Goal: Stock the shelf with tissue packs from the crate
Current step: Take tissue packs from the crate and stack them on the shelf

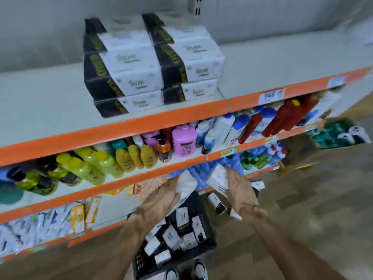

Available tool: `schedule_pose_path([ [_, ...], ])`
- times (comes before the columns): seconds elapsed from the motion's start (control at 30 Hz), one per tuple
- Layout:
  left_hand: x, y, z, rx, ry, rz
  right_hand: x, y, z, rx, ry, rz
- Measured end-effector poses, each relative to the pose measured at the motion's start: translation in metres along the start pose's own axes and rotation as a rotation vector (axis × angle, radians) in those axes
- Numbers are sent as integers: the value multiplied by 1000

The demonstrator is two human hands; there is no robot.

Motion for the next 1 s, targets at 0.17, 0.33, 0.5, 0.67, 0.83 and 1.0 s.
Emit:
schedule_pose_path([
  [0.17, 58, 4, -77, 59, 3, 118, 16, 15, -96, 129, 45, 14],
  [0.33, 117, -2, -129, 173, -96, 170, 34, 28, -174, 200, 23, -18],
  [0.5, 172, -4, -158, 238, 6, 272, 58, 35, -234, 292, 7, -42],
  [0.67, 224, -17, -173, 298, 6, 227, 92, 32, -279, 345, 37, -79],
  [0.83, 264, -34, -177, 315, -12, 130, 135, 22, -306, 361, 33, -172],
  [1.0, 310, -47, -188, 382, -48, 90, 180, 9, -325, 420, 15, -240],
])
Point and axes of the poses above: each hand's wrist, its own y-axis away from the middle knuckle, its own z-axis out of the palm, x = y × z, the point moved 2 cm from there along -y, towards the middle knuckle, and after that the axes turned 2 degrees about -y, right-handed, at the moved point
